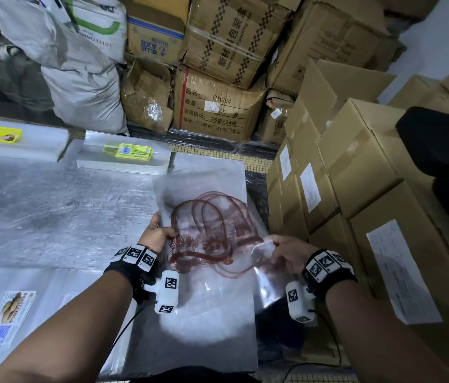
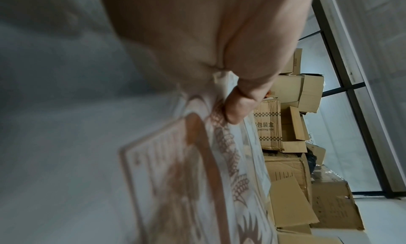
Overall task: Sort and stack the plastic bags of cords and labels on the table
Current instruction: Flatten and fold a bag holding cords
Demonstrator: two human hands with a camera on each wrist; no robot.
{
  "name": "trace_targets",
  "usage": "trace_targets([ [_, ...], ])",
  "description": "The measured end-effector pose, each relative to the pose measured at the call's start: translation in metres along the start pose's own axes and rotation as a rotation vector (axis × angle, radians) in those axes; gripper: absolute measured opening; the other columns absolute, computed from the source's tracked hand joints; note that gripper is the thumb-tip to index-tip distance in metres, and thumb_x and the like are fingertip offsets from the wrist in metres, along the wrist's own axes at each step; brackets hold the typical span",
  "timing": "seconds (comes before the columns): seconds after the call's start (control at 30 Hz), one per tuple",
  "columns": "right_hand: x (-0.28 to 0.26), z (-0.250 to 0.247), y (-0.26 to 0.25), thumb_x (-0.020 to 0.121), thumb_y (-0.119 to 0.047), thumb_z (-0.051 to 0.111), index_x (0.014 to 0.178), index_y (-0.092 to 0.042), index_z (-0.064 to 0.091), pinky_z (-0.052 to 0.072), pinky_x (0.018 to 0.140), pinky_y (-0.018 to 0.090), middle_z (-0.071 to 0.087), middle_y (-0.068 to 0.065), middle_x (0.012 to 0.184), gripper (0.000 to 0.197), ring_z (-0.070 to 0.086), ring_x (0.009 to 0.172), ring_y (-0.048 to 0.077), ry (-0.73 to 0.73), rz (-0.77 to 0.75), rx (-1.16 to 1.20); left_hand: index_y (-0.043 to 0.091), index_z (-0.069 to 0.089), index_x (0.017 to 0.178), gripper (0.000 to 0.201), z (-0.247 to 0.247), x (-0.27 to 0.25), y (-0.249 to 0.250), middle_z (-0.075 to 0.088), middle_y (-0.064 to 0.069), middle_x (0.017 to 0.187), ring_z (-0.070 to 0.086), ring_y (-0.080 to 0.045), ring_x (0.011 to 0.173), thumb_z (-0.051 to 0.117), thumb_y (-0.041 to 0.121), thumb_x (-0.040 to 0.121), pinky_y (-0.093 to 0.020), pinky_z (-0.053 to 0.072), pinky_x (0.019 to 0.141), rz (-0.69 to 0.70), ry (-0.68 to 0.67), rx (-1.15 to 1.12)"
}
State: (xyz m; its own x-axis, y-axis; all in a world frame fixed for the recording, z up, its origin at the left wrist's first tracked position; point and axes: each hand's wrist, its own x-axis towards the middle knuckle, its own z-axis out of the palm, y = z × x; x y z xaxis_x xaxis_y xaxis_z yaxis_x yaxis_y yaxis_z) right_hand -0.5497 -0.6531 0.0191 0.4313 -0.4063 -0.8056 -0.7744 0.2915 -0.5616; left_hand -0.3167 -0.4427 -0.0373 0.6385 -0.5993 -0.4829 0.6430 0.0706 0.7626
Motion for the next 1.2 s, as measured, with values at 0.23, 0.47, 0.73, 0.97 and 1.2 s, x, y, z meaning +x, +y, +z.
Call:
trace_targets([
  [0.23,0.006,0.008,-0.005,0.096,-0.024,0.064,0.116,-0.008,0.061,0.061,0.059,0.041,0.068,0.014,0.103,0.026,0.068,0.075,0.026,0.022,-0.004,0.001,0.018,0.056,0.106,0.059,0.0,0.001,0.001,0.062,-0.013,0.087,0.06,-0.03,0.072,0.04,-0.029,0.073,-0.036,0.053,0.064,0.002,0.011,0.027],
  [0.47,0.008,0.011,-0.015,0.074,-0.005,0.062,0.082,-0.007,0.056,0.052,0.076,0.045,0.057,0.019,0.089,0.01,0.062,0.077,0.031,0.009,-0.046,-0.017,0.014,0.055,0.116,0.063,0.0,-0.002,0.002,0.062,-0.016,0.087,0.06,-0.032,0.072,0.04,-0.028,0.073,-0.041,0.052,0.068,-0.015,0.008,0.013],
  [0.73,0.008,0.006,-0.009,0.097,-0.004,0.059,0.127,-0.015,0.059,0.058,0.052,0.033,0.069,0.022,0.111,0.032,0.072,0.078,0.028,0.102,-0.217,-0.025,0.015,0.054,0.12,0.058,0.005,-0.01,0.006,0.063,-0.015,0.085,0.061,-0.03,0.065,0.045,-0.023,0.077,-0.034,0.057,0.053,-0.035,0.005,-0.005],
  [0.97,-0.045,-0.034,-0.067,0.095,-0.001,0.06,0.12,-0.005,0.06,0.055,0.048,0.026,0.073,0.012,0.088,0.026,0.07,0.062,0.019,0.156,-0.415,-0.023,0.012,0.054,0.119,0.061,0.003,-0.005,0.004,0.063,-0.012,0.08,0.06,-0.027,0.06,0.047,-0.029,0.074,-0.031,0.053,0.05,-0.007,0.048,0.077],
  [1.2,-0.1,-0.021,-0.141,0.095,0.003,0.055,0.12,-0.005,0.06,0.053,0.044,0.022,0.071,0.017,0.093,0.027,0.061,0.056,0.016,0.078,-0.674,0.004,0.013,0.056,0.106,0.058,0.004,-0.007,0.007,0.061,-0.008,0.08,0.061,-0.022,0.059,0.043,-0.032,0.073,-0.032,0.05,0.049,-0.03,-0.001,0.065],
])
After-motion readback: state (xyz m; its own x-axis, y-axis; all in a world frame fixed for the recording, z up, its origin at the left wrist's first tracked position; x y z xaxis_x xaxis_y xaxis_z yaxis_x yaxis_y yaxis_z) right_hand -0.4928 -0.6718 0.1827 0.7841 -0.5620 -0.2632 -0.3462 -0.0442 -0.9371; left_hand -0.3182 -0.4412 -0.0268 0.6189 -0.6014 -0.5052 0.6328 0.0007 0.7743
